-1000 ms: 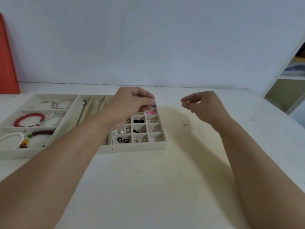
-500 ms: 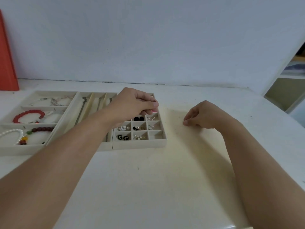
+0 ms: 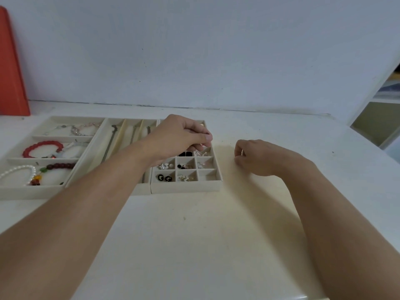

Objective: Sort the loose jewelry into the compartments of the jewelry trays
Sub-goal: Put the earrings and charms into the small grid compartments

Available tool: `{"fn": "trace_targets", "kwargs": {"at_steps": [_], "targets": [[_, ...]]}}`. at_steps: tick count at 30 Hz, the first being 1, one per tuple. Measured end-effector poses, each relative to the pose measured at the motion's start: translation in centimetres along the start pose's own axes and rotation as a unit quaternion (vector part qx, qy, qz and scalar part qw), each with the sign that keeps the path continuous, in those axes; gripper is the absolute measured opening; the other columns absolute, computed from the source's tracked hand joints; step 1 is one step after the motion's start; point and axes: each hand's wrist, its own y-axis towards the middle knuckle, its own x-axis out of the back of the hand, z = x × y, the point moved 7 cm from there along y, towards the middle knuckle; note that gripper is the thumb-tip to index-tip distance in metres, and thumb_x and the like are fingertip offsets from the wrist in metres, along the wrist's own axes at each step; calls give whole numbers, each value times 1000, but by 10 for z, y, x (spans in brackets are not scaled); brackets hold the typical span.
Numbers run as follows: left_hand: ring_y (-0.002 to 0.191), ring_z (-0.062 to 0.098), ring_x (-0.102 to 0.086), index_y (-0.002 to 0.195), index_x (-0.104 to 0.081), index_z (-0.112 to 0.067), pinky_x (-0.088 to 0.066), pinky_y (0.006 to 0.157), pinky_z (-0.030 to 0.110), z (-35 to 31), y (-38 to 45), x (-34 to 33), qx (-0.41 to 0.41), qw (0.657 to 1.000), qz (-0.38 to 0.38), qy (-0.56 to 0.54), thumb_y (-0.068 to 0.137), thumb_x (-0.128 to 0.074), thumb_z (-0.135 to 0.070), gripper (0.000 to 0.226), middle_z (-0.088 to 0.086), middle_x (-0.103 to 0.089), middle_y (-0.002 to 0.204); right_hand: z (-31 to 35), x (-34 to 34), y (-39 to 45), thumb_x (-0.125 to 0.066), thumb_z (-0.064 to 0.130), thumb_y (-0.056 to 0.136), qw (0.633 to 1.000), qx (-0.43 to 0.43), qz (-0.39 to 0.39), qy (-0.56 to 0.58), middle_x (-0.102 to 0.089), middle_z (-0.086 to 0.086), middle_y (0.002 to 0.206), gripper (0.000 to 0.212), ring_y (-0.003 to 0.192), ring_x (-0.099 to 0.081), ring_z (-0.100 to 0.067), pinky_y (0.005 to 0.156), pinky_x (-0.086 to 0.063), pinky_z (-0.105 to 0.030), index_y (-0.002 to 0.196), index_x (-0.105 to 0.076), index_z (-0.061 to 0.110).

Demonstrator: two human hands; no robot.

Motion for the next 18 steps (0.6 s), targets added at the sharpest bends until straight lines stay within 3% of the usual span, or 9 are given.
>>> {"fn": "trace_targets", "kwargs": {"at_steps": [7,13,18], "targets": [[74,12,-72,93,-75,-8,-60,76,26,-1,-1,-1,-2,1000,1,3,88,-77,-10,6,4,-79,87,8,-5,3,-47,30,99,999,32,-5,16,-58,10,85,10,76,-53,-7,61,-37,-29,95,-56,26],[71,9,-72,93,-77,-10,-61,75,24,0,0,1,-9,1000,5,16,86,-78,-12,7,3,-79,84,8,-1,8,-64,30,96,993,46,-51,93,-61,13,87,10,75,-54,1,58,-35,-19,86,-65,33],[78,8,-73,92,-82,-22,-52,70,7,-5,-3,5,-26,993,21,115,85,-80,-19,8,-8,-78,83,4,4,6,-79,25,86,980,54,-64,181,-66,31,65,19,68,-58,18,54,-38,0,75,-74,40]]}}
